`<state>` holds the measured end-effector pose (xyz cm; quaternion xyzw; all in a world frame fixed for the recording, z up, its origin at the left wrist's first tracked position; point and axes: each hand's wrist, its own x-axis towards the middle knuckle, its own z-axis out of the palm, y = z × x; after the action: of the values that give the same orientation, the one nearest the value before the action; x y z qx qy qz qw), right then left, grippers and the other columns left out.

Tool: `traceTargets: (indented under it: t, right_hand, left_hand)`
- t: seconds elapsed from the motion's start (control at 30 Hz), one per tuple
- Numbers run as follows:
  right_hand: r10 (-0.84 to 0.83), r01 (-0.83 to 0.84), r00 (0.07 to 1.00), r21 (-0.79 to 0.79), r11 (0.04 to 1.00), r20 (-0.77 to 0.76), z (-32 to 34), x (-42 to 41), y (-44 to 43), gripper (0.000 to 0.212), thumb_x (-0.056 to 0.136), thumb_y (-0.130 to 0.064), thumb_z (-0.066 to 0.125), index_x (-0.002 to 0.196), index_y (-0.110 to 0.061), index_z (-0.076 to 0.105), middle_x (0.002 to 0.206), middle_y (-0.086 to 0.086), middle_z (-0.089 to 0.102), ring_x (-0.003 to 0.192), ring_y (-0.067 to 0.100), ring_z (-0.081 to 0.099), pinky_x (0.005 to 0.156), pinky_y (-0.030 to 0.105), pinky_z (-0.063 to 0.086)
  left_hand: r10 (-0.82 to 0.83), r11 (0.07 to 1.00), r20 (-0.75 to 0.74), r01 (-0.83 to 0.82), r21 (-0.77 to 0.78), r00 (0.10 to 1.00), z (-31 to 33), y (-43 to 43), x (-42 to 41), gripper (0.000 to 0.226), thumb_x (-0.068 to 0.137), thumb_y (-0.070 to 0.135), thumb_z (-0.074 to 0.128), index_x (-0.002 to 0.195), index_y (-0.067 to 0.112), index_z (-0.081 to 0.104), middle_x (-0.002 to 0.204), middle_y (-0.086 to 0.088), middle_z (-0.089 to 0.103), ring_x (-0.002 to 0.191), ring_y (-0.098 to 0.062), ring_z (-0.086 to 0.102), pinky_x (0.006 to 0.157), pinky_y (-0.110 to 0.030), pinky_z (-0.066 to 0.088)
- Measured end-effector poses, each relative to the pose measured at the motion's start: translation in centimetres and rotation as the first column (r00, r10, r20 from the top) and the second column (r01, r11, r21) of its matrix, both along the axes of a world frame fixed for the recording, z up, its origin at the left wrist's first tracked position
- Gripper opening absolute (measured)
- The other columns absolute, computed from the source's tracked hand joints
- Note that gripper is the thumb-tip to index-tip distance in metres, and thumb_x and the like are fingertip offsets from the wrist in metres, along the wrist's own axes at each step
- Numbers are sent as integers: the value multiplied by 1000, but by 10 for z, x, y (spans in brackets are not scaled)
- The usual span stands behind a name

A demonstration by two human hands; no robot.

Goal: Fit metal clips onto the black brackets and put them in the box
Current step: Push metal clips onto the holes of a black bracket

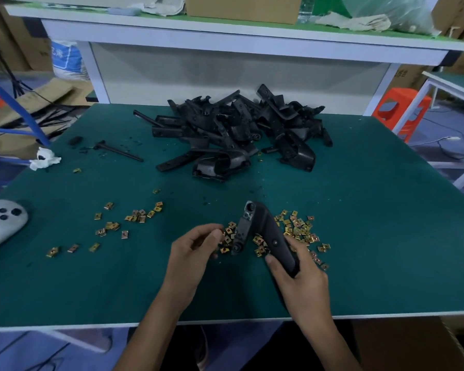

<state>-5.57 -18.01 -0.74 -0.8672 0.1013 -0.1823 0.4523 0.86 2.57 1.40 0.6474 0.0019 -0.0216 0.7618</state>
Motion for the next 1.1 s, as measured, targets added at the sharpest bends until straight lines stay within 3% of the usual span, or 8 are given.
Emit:
traceTargets:
  t: [0.13, 0.23, 0.33, 0.57, 0.73, 0.97, 1.1]
  right_hand:
    - [10, -10, 1000, 36, 999, 12, 1, 0, -1, 43, 87, -36, 79, 116, -59, 58, 90, -28, 68, 77, -1, 65, 60, 11, 47]
    - [28, -28, 1000, 44, 999, -1, 0, 0, -1, 46, 87, -37, 79, 127, -50, 62, 94, -28, 70, 79, -1, 66, 65, 16, 51]
    - [52, -52, 998, 14, 999, -22, 0, 0, -2, 50, 88, -40, 76, 133, -51, 59, 96, -26, 71, 81, 3, 68, 69, 25, 55]
    - [38, -39, 999, -36, 999, -32, 0, 0, -2, 53, 87, -42, 76, 134, -56, 55, 90, -27, 70, 76, 0, 66, 67, 22, 52]
    - [76, -77, 995, -3, 997, -63, 4, 1, -4, 55, 87, -36, 78, 127, -63, 53, 90, -28, 72, 78, -2, 67, 68, 23, 53]
    - [143, -140, 981, 34, 990, -132, 11, 6, -12, 53, 87, -31, 80, 132, -52, 61, 87, -18, 76, 79, 10, 70, 72, 30, 56]
    - [194, -189, 972, 46, 981, -131, 15, 6, -16, 53, 88, -27, 79, 120, -64, 60, 86, -20, 75, 74, 8, 67, 69, 24, 53]
  left_hand:
    - [-99, 995, -32, 99, -13, 995, 2, -8, 4, 20, 97, 15, 63, 90, 25, 79, 83, 2, 73, 74, -9, 63, 66, -20, 52]
    - [-175, 985, -35, 174, -12, 984, 1, -10, 4, 20, 99, 15, 61, 90, 21, 78, 76, 1, 68, 68, -10, 58, 66, -21, 52]
    - [-195, 980, -34, 193, -58, 980, -1, -8, 4, 19, 99, 15, 60, 89, 17, 77, 77, -1, 67, 68, -10, 57, 63, -21, 50]
    - [-283, 959, -40, 282, -23, 958, 1, -3, 4, 19, 96, 29, 63, 82, 21, 73, 77, -1, 60, 70, -11, 54, 67, -24, 48]
    - [-320, 947, -63, 320, -5, 945, -1, 0, 6, 20, 98, 25, 64, 80, 19, 69, 77, 2, 60, 71, -9, 54, 67, -21, 48]
    - [-426, 902, -53, 428, 51, 903, 6, 6, 11, 27, 100, 17, 59, 74, 16, 63, 76, 1, 55, 73, -9, 51, 67, -21, 47]
    - [-452, 885, -87, 458, 85, 888, 9, 7, 11, 23, 99, 17, 62, 77, 14, 67, 75, -1, 59, 71, -10, 54, 66, -22, 48]
